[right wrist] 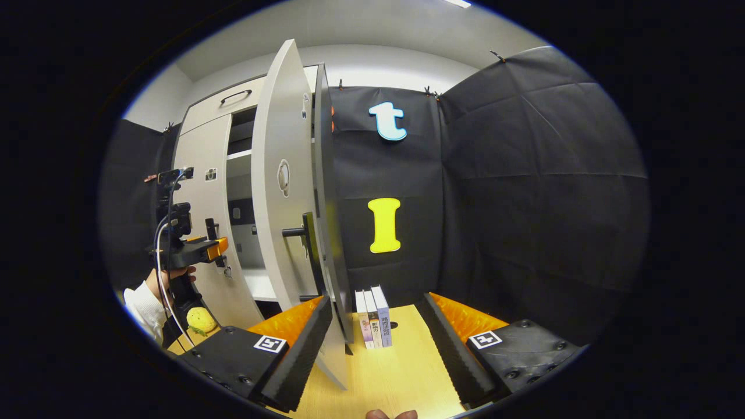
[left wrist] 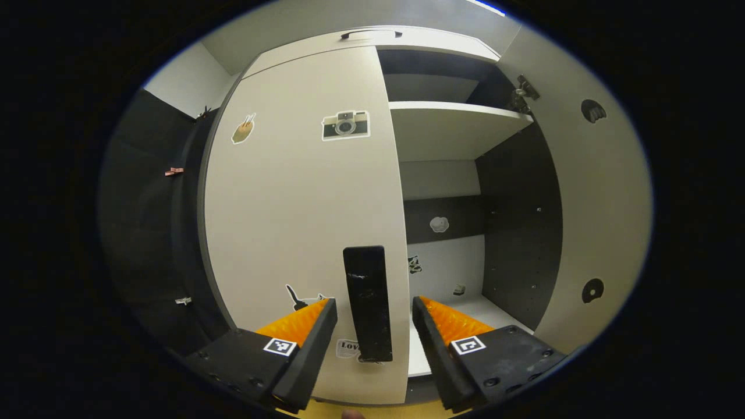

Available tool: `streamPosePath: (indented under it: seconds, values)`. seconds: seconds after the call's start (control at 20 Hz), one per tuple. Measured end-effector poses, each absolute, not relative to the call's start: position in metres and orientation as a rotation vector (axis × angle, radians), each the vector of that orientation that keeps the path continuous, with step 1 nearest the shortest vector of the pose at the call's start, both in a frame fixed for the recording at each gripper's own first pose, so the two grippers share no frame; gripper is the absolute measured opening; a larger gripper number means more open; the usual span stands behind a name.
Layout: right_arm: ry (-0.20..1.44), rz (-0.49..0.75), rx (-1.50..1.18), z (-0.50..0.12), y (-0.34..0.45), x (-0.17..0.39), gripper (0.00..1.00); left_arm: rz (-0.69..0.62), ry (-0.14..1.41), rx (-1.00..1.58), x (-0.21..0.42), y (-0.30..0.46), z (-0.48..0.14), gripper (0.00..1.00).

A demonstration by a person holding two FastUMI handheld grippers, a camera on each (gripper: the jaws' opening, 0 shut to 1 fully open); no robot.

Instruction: Open the right door of the double-door shoe cabinet with the right hand, and open the left door with the left hand.

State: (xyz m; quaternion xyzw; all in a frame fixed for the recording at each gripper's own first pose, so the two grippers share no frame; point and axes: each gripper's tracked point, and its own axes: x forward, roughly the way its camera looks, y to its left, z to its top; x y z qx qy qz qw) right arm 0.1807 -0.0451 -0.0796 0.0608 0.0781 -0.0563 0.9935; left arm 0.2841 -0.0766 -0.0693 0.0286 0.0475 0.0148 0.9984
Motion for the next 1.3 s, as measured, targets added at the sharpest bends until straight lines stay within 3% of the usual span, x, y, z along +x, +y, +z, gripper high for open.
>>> streamPosePath:
  seconds: [0.15, 0.4, 0.8, 1.3]
  values:
    - [0.161, -0.129, 0.128, -0.081, -0.049, 0.180, 0.98, 0.044, 0.108, 0.058, 0.293, -0.072, -0.075, 0.71]
    - [0.164, -0.140, 0.137, -0.082, -0.051, 0.180, 0.97, 0.031, 0.106, 0.058, 0.296, -0.075, -0.076, 0.37]
    - [0.161, -0.159, 0.151, -0.081, -0.053, 0.179, 0.97, 0.002, 0.145, -0.004, 0.289, -0.074, -0.081, 0.27]
    - [0.130, -0.169, 0.169, -0.076, -0.043, 0.177, 0.97, -0.080, 0.191, -0.048, 0.281, -0.058, -0.083, 0.24]
